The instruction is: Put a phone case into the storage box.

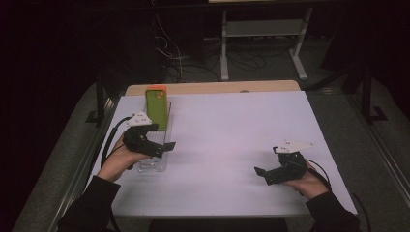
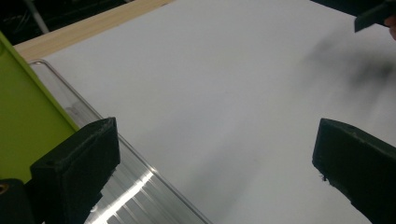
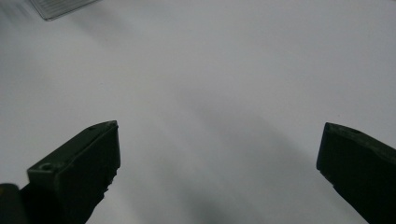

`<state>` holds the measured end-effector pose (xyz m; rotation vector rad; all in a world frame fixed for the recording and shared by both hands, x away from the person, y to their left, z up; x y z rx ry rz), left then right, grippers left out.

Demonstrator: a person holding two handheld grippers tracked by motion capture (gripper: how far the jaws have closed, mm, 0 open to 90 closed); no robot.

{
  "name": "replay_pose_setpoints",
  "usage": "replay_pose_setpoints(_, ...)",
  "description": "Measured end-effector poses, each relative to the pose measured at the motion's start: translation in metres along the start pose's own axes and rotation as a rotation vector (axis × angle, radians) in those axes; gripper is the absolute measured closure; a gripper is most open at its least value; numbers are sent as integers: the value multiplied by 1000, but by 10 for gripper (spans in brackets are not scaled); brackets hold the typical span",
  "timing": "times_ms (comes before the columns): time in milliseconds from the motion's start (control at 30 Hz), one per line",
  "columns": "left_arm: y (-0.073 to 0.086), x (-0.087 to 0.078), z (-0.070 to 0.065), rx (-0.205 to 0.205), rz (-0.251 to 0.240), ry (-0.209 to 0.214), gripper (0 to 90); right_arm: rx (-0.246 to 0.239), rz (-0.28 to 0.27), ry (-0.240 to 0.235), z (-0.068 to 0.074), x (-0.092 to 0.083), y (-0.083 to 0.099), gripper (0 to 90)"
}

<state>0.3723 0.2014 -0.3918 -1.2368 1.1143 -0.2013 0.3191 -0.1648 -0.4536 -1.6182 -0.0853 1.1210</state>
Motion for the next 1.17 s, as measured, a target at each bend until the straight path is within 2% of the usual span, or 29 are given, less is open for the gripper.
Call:
replay_pose_setpoints(200,18,-2,-10,31,4,20,2,-22,3,1,2,1,-1,0)
replay_pose_setpoints(367,33,-6,-15,61,3,33,2,-18,4,1,4,2,1,0)
replay_pose_setpoints(500,43,-10,-18,63,-18,46,1,-20,-1,6,4,2,2,0)
replay_pose_setpoints(533,44,-10,-19,54,-23,42,2,-18,1,5,5,2,3,0)
replay_pose_setpoints(600,48,-12,-18,59,-23,35,2,-11,-3,4,5,2,3,0)
replay_pose_setpoints(733,55,-17,-19,37,-39,37,2,-5,-5,7,5,0,4,0)
replay_pose_setpoints(867,59,-21,-20,36,-53,44,2,-3,-7,11,4,-2,5,0)
replay_pose_setpoints(1167,62,-20,-20,31,-37,48,2,-14,-12,1,6,-2,4,0)
Point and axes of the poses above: each handheld gripper's, and its own axes: x roughly forward along the jaws, y roughly out of its underside, z roughly to its left, the point moved 6 cm from there along x, roughly forward along the jaws, and after that the axes turned 1 degree about -x, right-handed, at the moved point
